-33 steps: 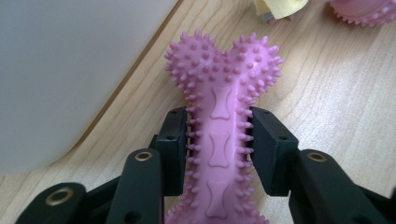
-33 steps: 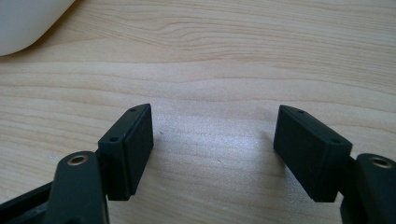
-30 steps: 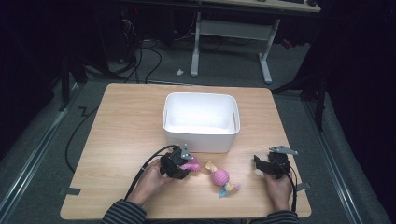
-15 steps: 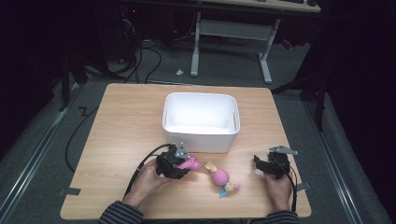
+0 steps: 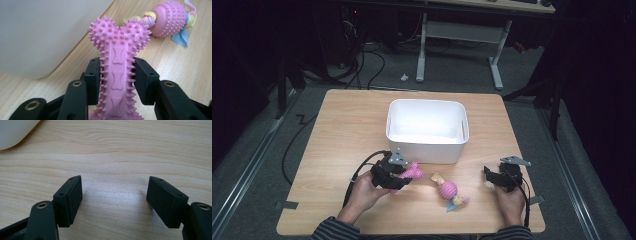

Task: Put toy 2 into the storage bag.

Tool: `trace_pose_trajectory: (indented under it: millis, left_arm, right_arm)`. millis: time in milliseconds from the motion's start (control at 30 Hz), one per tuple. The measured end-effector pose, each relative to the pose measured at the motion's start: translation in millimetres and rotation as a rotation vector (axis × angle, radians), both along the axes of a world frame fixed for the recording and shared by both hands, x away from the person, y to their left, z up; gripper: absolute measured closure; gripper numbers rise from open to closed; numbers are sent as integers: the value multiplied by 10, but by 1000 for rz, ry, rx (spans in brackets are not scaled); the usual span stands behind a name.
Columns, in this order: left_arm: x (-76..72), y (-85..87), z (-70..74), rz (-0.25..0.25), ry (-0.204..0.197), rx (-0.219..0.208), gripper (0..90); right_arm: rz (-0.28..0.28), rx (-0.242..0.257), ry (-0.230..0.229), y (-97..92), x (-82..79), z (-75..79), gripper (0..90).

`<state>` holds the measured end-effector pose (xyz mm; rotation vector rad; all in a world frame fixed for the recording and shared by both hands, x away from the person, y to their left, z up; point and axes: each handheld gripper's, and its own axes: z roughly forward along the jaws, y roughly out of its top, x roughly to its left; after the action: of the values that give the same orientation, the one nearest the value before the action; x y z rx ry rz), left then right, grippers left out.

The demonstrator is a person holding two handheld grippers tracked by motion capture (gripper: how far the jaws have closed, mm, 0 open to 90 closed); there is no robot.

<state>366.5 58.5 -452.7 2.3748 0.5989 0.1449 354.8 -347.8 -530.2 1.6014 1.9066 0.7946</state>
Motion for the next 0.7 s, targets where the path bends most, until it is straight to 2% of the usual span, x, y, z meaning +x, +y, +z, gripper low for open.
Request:
trace_pose_trajectory:
  millis: [100,200,433,467,700]
  left_arm:
    - [6,22,54,6,-3,-13,597]
    - [2,62,171,-1,-4,-39,597]
    - [-45,82,399,-29,-24,-58,597]
    - [-39,94,466,-33,-23,-79,597]
    - [-25,130,648,-37,-33,-109,597]
  right_arm:
    - [0,0,0,0,0,0,291]
    - [2,0,0,0,0,0,292]
    - [3,0,1,4,-1,0,289]
    - [3,0,1,4,-2,1,289]
    - [3,-1,-1,7,-2,-1,290]
